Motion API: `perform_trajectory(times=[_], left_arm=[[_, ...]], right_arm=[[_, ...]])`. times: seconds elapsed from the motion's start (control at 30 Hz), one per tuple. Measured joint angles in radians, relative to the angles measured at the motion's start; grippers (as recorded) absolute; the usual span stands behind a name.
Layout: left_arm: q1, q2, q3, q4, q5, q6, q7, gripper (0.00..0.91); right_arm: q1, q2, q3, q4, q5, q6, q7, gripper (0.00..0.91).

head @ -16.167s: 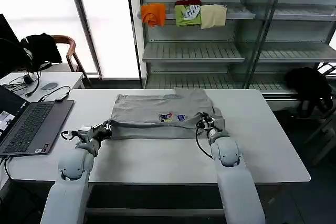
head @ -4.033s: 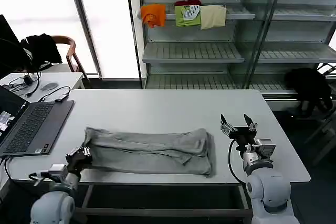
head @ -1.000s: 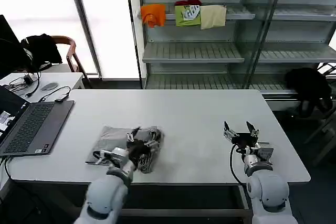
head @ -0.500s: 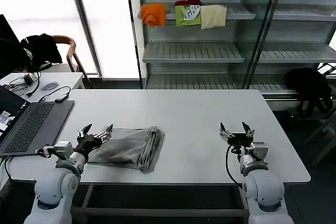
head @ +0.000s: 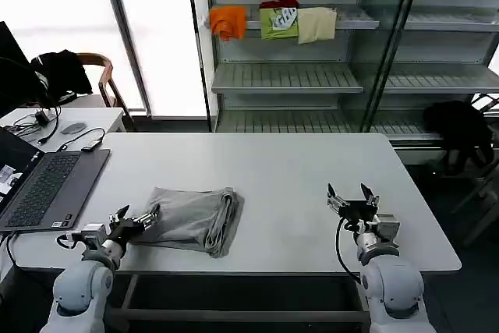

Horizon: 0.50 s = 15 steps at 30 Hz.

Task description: Fold and organize the clothes.

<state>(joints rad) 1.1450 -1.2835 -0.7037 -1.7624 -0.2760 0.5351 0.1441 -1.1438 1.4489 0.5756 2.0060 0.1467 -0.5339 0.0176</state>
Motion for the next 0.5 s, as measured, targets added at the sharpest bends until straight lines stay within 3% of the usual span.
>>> perform_trajectory(times=[0.1, 0.13, 0.17, 0.2, 0.23, 0.5], left_arm=[[0.005, -0.001, 0.004, 0.007, 0.013, -0.004, 0.006, 0.564], [0.007, -0.002, 0.005, 0.008, 0.016, -0.006, 0.01, 0.393], [0.009, -0.002, 0.005, 0.009, 0.018, -0.008, 0.013, 0.312], [0.011, -0.003, 0.005, 0.009, 0.019, -0.011, 0.016, 0.111], [0.013, -0.003, 0.006, 0.01, 0.02, -0.012, 0.019, 0.04], [0.025, -0.003, 0.005, 0.01, 0.026, -0.017, 0.046, 0.01]], right_arm=[[-0.001, 0.0, 0.001, 0.0, 0.004, 0.0, 0.002, 0.907], [-0.001, 0.0, 0.001, 0.001, 0.005, 0.0, 0.002, 0.907], [-0.001, 0.0, 0.001, 0.001, 0.006, 0.0, 0.003, 0.907], [-0.001, 0.0, 0.001, 0.002, 0.007, 0.0, 0.003, 0.907], [-0.001, 0.0, 0.0, 0.002, 0.007, 0.0, 0.004, 0.907], [0.004, 0.003, -0.006, 0.003, 0.009, -0.001, 0.01, 0.907]])
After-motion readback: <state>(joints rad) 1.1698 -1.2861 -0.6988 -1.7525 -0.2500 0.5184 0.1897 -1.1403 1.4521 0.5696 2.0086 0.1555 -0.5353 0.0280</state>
